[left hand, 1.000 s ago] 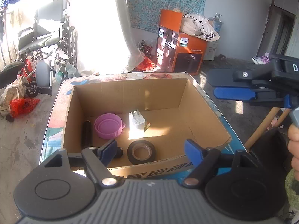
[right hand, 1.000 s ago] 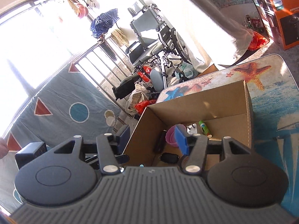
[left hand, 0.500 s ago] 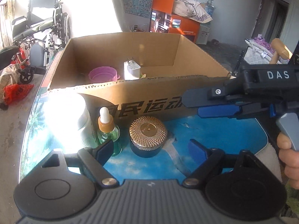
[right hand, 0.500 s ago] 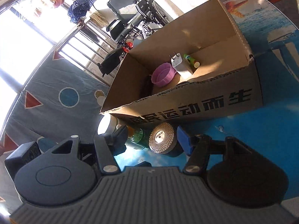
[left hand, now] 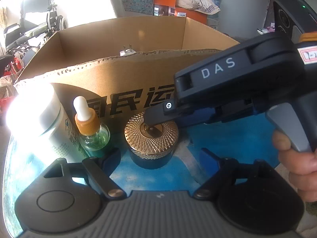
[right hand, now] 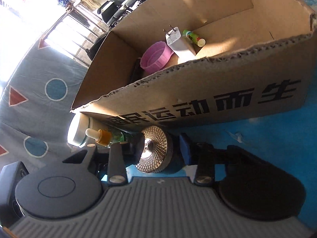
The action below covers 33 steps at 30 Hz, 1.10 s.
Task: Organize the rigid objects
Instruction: 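Move the right gripper to the gold-lidded jar and grasp its lid, then lift the gold-lidded jar with the right gripper toward the box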
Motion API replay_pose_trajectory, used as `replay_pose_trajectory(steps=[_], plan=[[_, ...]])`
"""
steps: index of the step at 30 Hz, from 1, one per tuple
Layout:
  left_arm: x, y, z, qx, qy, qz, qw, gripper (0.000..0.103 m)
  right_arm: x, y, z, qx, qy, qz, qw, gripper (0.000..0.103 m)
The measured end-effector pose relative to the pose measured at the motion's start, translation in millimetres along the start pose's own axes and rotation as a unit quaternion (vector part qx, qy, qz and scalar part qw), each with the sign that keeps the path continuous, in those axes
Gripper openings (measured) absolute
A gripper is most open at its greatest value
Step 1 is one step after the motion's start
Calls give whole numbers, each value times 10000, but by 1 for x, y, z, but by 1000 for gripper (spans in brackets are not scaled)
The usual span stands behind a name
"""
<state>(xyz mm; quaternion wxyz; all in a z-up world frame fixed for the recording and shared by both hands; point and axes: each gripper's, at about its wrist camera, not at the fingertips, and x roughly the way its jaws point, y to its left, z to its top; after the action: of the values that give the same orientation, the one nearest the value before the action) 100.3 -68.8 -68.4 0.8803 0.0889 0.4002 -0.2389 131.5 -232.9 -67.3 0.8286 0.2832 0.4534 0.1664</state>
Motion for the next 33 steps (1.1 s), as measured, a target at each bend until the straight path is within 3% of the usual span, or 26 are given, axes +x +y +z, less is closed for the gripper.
replay_pose_trajectory(steps=[15,29,33], plan=[[4,-16,11,71,109,-248,9996,87,-6,-8,2,-83,196,20,9998,39],[2,-59,11,510,183,-950,9940,87,-59,-44,-19,161,-23,-304,9994,42],[5,-67,11,707,98,-710,9949,85,-71,-55,-23,373,-137,-161,9991,42]])
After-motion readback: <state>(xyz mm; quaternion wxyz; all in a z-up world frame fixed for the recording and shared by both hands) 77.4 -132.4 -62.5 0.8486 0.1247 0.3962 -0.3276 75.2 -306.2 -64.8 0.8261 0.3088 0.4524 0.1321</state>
